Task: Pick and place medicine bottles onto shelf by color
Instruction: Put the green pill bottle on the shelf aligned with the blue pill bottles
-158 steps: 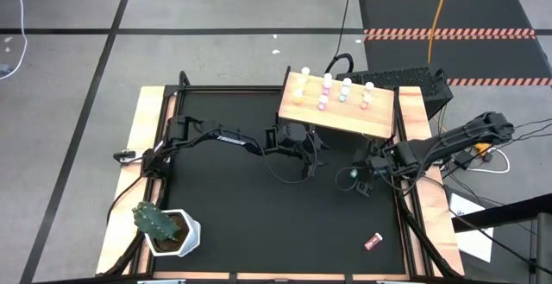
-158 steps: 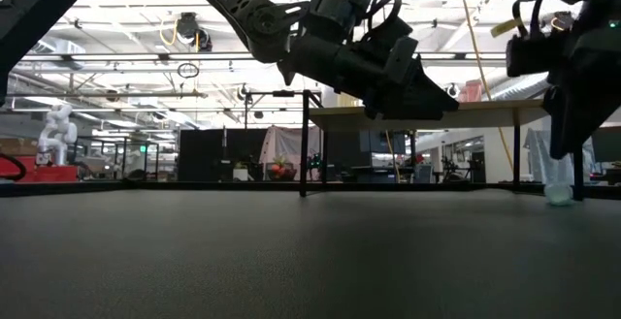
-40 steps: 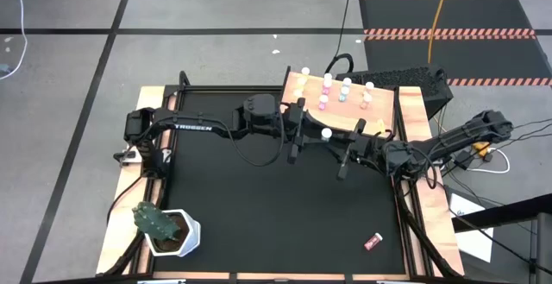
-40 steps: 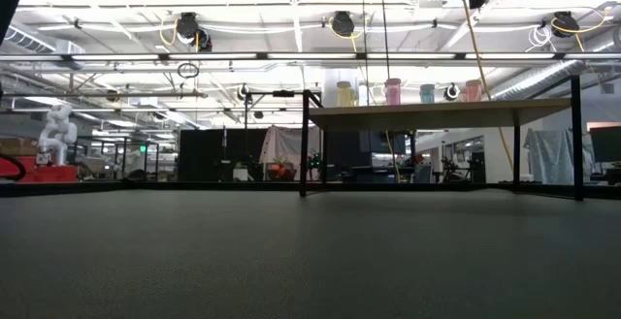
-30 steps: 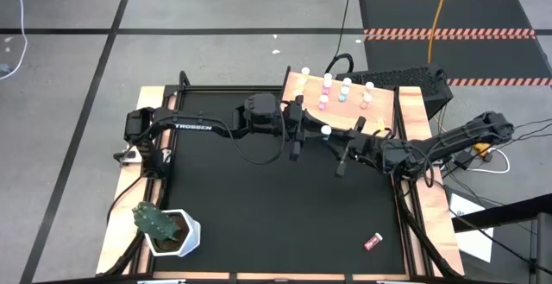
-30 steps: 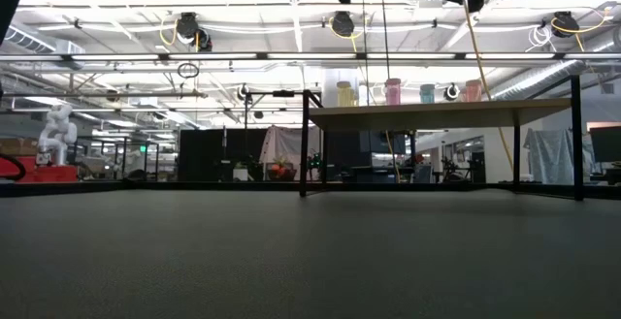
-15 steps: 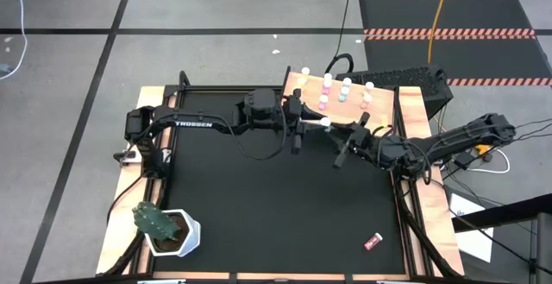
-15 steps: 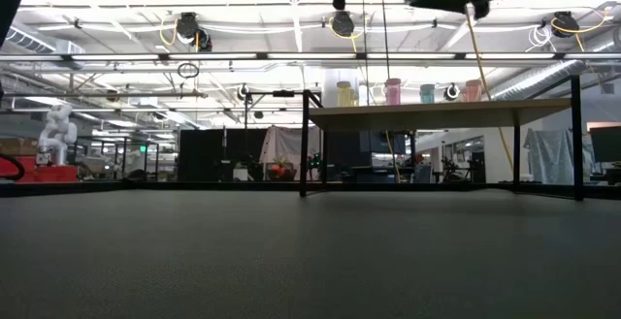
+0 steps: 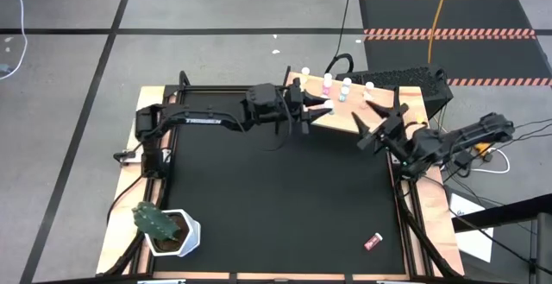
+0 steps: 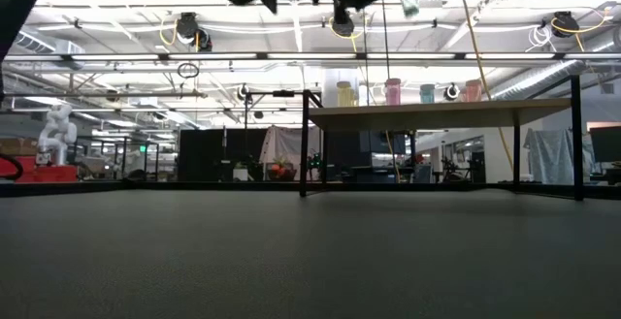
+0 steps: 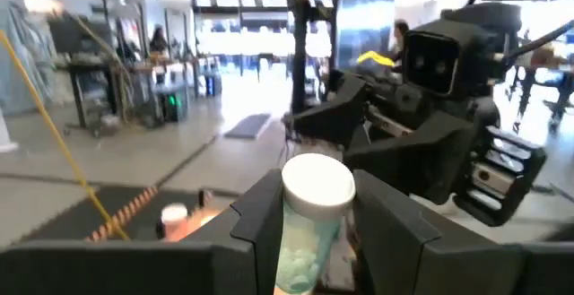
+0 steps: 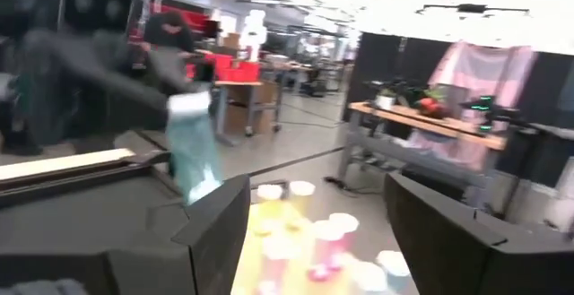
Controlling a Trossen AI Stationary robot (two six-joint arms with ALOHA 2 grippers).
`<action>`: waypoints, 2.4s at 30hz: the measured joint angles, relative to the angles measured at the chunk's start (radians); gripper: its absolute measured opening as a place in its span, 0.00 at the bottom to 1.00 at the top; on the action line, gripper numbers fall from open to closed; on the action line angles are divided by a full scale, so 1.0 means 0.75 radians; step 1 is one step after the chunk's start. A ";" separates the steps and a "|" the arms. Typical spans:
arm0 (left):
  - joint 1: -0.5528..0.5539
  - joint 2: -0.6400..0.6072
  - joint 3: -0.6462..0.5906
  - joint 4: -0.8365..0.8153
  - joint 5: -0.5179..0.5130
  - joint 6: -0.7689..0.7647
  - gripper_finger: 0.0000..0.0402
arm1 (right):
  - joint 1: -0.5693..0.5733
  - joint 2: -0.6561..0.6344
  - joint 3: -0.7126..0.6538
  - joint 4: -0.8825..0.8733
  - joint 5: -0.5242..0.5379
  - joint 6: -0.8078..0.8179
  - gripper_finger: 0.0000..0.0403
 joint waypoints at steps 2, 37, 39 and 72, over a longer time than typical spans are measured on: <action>0.008 0.047 0.006 0.050 -0.001 -0.023 0.32 | -0.001 -0.045 0.000 0.009 0.039 -0.060 0.63; 0.067 0.615 0.859 -0.629 -0.209 0.029 0.32 | -0.001 -0.205 0.000 0.047 0.125 -0.335 0.63; 0.067 0.615 0.859 -0.653 -0.208 0.055 0.32 | -0.001 -0.206 0.000 0.047 0.125 -0.335 0.63; 0.063 0.624 0.859 -0.750 -0.065 0.286 0.32 | -0.001 -0.206 0.000 0.044 0.124 -0.330 0.63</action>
